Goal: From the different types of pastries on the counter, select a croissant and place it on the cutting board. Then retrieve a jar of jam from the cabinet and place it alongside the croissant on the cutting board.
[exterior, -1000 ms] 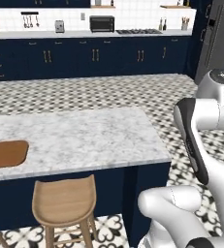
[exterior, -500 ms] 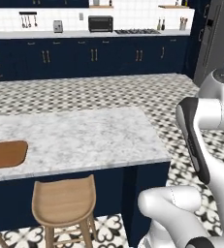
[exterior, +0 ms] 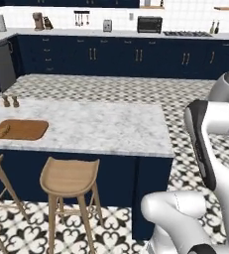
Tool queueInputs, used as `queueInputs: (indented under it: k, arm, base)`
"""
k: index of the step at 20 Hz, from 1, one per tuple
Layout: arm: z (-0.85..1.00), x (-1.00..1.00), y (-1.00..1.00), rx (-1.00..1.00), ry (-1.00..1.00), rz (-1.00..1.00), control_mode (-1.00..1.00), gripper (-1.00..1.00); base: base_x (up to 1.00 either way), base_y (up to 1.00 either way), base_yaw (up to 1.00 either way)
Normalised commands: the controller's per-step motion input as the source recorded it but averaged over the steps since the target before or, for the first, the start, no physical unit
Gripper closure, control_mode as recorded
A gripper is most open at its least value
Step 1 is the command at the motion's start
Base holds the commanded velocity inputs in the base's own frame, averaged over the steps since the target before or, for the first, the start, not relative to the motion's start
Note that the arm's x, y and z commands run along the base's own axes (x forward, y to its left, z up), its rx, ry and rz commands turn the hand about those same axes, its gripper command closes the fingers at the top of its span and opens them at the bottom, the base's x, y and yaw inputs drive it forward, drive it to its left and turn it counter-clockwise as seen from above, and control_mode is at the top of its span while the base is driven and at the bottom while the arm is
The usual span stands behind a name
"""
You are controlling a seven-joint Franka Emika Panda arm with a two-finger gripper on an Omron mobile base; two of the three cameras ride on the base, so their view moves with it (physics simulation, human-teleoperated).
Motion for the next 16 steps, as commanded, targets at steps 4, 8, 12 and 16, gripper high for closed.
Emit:
queueInputs:
  k: [4, 8, 12, 16]
  arm:
    - [0.0, 0.0, 0.0, 0.0, 0.0, 0.0, 1.0, 1.0]
    - [0.0, 0.0, 0.0, 0.0, 0.0, 0.0, 1.0, 1.0]
    - [0.0, 0.0, 0.0, 0.0, 0.0, 0.0, 1.0, 1.0]
    - [0.0, 0.0, 0.0, 0.0, 0.0, 0.0, 1.0, 1.0]
  base:
    - [-0.41, 0.58, 0.1]
    - [-0.48, 0.82, -0.06]
    - [0.0, 1.0, -0.13]
    - [0.27, 1.0, -0.21]
